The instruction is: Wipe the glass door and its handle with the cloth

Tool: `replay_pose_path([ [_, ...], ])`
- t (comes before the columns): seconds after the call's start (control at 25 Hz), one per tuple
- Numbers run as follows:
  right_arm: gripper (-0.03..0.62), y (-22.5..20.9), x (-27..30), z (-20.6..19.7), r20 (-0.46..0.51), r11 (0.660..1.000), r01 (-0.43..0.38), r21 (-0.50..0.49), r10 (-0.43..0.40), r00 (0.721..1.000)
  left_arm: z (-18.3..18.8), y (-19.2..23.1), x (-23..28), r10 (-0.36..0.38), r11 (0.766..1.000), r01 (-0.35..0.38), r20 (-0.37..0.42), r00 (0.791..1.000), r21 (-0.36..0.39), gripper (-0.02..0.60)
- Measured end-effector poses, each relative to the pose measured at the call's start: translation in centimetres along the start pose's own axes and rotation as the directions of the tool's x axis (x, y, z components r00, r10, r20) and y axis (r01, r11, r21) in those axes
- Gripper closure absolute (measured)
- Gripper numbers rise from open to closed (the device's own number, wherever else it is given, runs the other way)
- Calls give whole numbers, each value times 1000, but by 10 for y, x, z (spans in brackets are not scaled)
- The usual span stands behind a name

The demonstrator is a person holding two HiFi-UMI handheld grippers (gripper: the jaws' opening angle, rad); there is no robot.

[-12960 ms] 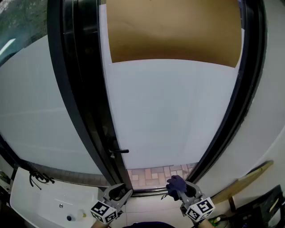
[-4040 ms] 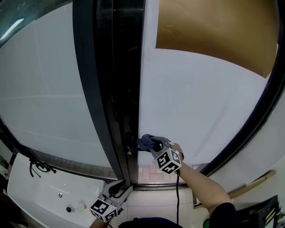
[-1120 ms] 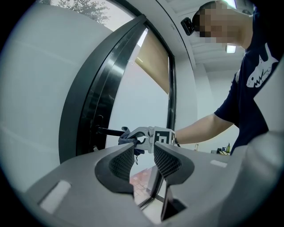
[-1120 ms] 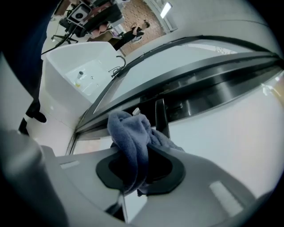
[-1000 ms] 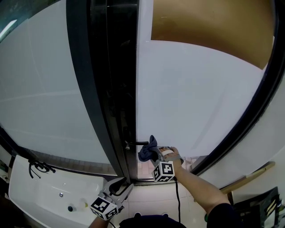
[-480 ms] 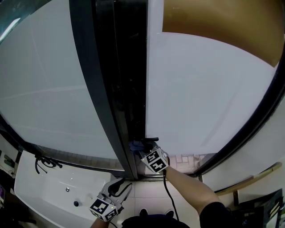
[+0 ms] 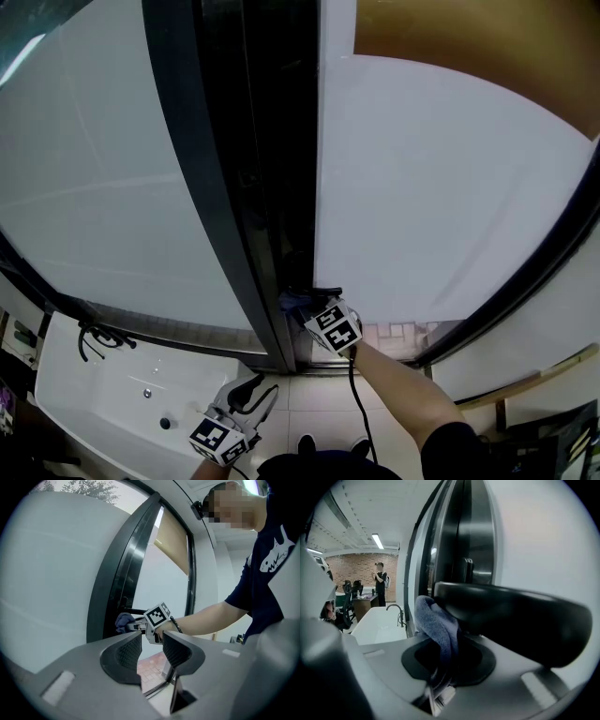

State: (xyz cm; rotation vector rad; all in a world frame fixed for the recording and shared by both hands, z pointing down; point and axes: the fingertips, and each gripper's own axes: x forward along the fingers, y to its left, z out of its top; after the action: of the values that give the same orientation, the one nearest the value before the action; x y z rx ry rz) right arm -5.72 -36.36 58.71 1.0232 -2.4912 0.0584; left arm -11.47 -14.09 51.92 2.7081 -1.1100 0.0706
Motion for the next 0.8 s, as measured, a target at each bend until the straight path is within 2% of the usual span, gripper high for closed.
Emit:
replay_pose_path([
  [0.2,530,-10,-2,-16,-51,999,32,-37,-34,998,4,-4,9,-20,1000,20,0,1000,11,446],
  [0.4,530,-22,-7,-45,-115,998,64,-13,-65,991,1,-5,12,-24,1000,24,-13,1000,3,446],
  [0.48,530,-25,-9,-59,-123,997,67,40,-61,991,-3,-4,12,-27,1000,27,-12,1000,0,446],
  [0.56,531,-22,-11,-78,-144,990,57,133,-38,989,-4,-4,13,-26,1000,26,-19,999,-3,446],
  [0.68,530,-6,-6,-114,-191,964,29,264,23,981,-8,-3,12,-27,1000,27,-22,999,-9,446],
  [0.8,530,10,5,-125,-182,930,-9,367,81,980,-7,-1,10,-22,1000,21,-31,999,-6,446],
])
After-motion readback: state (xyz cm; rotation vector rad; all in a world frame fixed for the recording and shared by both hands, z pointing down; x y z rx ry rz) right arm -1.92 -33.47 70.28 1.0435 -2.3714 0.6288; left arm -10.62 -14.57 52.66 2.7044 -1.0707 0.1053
